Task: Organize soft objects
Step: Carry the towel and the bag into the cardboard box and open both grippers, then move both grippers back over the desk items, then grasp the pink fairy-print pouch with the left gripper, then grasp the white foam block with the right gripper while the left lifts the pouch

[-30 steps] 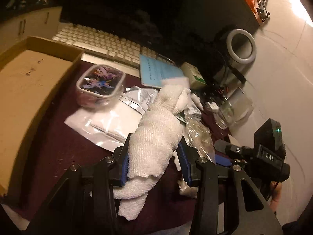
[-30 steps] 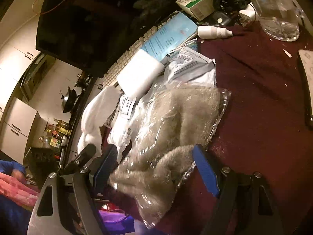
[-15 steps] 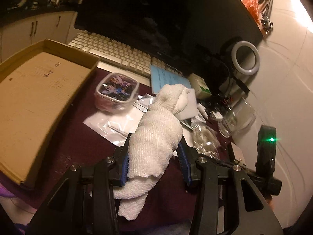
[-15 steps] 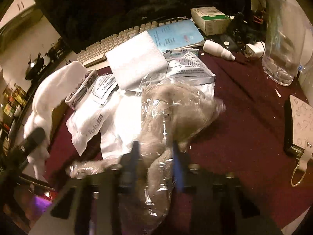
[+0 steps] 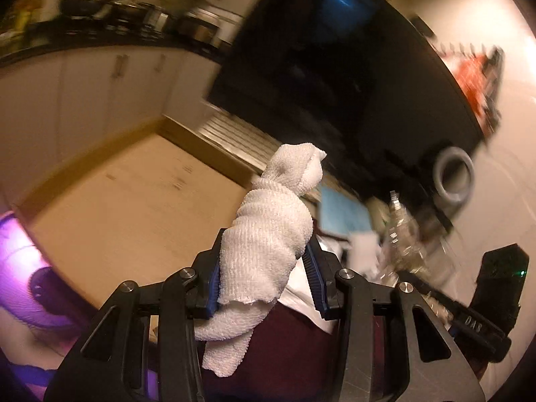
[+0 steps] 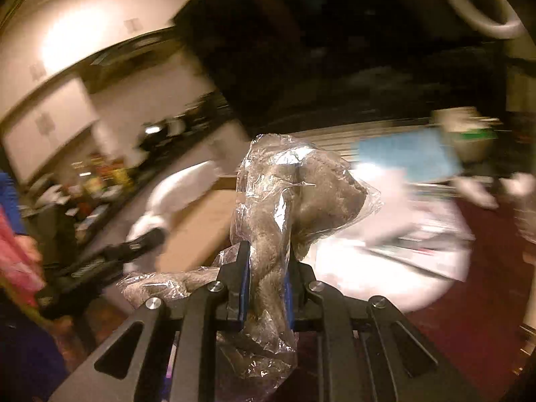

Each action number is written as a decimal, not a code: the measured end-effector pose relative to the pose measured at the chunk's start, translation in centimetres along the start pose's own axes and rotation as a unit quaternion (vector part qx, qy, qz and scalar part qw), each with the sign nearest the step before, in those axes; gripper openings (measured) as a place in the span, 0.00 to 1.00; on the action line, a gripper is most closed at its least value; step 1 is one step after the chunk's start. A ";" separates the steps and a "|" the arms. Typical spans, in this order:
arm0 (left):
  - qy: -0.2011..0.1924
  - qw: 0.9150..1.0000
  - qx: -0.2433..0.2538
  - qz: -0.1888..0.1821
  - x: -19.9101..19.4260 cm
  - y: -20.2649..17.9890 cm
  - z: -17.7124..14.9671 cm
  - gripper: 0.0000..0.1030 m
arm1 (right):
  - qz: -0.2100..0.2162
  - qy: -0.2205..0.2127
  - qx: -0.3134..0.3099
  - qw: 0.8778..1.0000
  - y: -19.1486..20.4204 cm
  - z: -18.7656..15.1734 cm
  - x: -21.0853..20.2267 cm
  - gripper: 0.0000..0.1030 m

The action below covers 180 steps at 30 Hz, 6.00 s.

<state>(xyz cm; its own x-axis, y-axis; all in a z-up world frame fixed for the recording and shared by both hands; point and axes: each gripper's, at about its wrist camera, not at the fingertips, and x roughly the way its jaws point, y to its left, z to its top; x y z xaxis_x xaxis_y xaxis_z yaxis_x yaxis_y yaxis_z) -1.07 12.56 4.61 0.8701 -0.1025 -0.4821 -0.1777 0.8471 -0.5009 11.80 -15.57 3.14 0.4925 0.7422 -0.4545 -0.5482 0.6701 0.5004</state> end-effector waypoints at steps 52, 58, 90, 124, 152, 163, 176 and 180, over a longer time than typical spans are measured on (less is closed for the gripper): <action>0.012 0.998 -0.056 0.021 1.0 3.9 -0.9 0.49 | 0.070 0.027 -0.030 0.997 2.4 -1.6 5.6 0.77; 0.050 0.999 -0.004 -0.013 2.8 -0.6 -2.2 0.49 | 0.032 0.046 -0.004 0.998 -1.3 -2.8 3.3 0.77; 0.136 0.988 0.053 -0.043 9.0 -6.3 -2.9 0.49 | -0.058 0.028 0.039 0.997 -9.2 -0.7 0.5 0.77; 0.231 0.956 0.168 0.069 21.8 -7.9 1.7 0.51 | -0.044 0.058 0.090 0.993 -16.3 3.8 5.4 0.77; 0.201 0.965 0.156 0.060 19.9 -8.8 -2.2 0.68 | -0.040 0.068 0.085 0.993 -15.6 3.1 5.6 0.77; 0.180 0.968 0.164 0.055 19.2 -8.8 -2.6 0.68 | -0.043 0.070 0.084 0.993 -15.4 2.9 5.7 0.77; 0.167 0.969 0.171 0.053 18.1 -9.0 -3.2 0.65 | -0.049 0.068 0.084 0.993 -15.2 2.7 5.5 0.77; 0.157 0.975 0.151 0.049 17.5 -8.3 -3.1 0.45 | -0.054 0.070 0.079 0.993 -14.9 2.6 5.5 0.77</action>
<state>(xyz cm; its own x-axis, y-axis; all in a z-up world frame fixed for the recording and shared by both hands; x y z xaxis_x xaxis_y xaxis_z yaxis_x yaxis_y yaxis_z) 14.22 2.10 -1.95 0.6636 -0.1277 -0.7371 -0.0686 0.9708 -0.2299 24.48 -21.45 -4.94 0.4376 0.6663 -0.6038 -0.3793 0.7456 0.5479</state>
